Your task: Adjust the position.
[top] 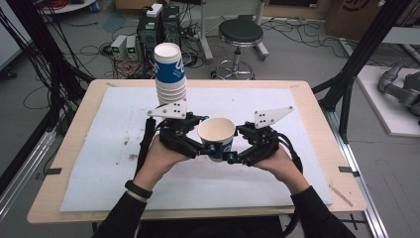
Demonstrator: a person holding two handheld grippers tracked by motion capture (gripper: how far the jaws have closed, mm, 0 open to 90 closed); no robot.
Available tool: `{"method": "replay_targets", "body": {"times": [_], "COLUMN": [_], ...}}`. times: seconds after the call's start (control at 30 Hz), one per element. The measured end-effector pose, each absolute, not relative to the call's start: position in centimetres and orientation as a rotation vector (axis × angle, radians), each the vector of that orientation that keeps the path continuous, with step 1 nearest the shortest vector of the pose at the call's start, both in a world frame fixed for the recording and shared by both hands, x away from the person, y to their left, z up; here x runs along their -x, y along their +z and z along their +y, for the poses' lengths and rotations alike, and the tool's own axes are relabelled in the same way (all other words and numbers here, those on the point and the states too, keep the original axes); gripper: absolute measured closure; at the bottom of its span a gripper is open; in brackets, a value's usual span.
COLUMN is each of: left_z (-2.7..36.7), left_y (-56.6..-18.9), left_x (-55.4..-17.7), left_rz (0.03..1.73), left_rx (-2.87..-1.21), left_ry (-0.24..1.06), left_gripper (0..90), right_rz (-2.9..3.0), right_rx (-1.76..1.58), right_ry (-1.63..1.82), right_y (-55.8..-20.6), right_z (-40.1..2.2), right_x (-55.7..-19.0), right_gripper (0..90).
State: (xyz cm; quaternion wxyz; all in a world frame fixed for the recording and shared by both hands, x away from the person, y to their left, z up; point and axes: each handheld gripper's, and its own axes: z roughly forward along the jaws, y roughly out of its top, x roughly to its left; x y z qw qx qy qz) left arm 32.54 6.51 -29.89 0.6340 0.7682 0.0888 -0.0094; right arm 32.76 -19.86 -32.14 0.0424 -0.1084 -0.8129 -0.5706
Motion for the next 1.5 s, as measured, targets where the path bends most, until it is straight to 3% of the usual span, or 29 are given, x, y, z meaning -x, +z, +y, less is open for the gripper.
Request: {"method": "replay_targets", "body": {"times": [0.2,0.3,0.77,1.23,1.5], "left_z": [6.12,6.11,5.89,5.95,5.95], "left_y": [-29.95,-29.95,-30.0,-30.15,-30.29], "left_x": [-32.42,-32.42,-32.27,-32.22,-32.29], "left_rz": [0.199,0.198,0.237,0.236,0.231], "left_rx": [-1.769,-1.772,-1.728,-1.687,-1.689], "left_ry": [-0.02,-0.017,0.015,0.012,0.021], "left_gripper": [24.1,24.1,17.2,21.5,21.8], "right_rz": [-2.491,-2.493,-2.499,-2.477,-2.426], "right_rx": [0.348,0.318,0.339,0.333,0.379], "right_ry": [-1.721,-1.727,-1.764,-1.809,-1.825], "right_y": [-32.49,-32.6,-32.59,-32.78,-32.7], "right_z": [-19.46,-19.39,-19.61,-19.32,-19.47], "right_x": [-32.88,-32.83,-32.84,-32.6,-32.72], "right_gripper": [20.1,25.8,27.0,26.9,21.4]}}
